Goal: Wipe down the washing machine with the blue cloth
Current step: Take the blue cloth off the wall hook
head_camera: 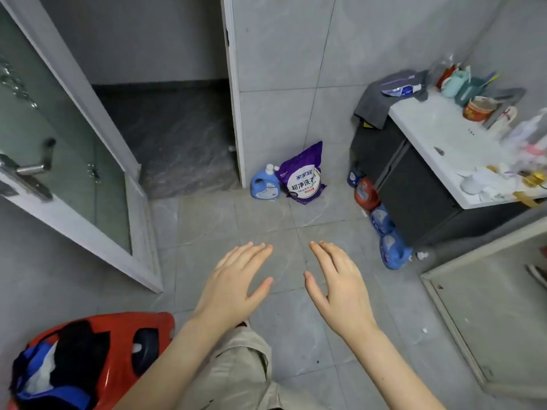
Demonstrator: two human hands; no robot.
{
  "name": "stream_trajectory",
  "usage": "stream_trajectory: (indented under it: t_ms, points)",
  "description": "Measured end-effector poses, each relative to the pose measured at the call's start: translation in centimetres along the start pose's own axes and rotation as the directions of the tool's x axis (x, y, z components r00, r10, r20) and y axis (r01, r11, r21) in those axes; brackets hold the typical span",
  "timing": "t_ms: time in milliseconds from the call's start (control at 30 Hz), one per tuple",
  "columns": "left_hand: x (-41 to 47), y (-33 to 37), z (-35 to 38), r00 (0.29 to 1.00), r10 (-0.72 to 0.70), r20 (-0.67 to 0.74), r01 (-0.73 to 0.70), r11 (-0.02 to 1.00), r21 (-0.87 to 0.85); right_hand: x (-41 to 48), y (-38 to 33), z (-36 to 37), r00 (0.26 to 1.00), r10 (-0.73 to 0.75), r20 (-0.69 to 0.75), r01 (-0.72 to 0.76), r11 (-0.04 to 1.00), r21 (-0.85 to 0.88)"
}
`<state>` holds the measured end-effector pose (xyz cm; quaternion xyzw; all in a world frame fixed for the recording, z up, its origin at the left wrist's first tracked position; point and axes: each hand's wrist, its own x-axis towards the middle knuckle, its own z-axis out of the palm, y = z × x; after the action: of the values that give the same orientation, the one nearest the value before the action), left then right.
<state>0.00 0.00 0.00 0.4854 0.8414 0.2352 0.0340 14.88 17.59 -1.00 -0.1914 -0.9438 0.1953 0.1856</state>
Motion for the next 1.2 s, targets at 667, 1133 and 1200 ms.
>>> stream_trajectory:
  t_ms: [667, 1133, 1200]
  points:
    - [36.8, -13.4, -4.3, 0.988, 0.137, -0.069, -0.138, 0.99, -0.002, 34.7, 9.1, 3.2, 0.986, 0.12, -0.116, -0.118, 0.993, 0.026]
    - [58.6, -17.3, 0.0, 0.988, 0.044, -0.147, -0.05, 0.998, -0.038, 57.6, 20.8, 4.6, 0.994, -0.058, -0.095, 0.06, 0.998, 0.017]
    - [62.2, -17.1, 0.0, 0.982, -0.012, -0.191, 0.008, 1.0, -0.022, 61.7, 22.9, 4.3, 0.992, -0.111, -0.065, 0.112, 0.994, 0.015]
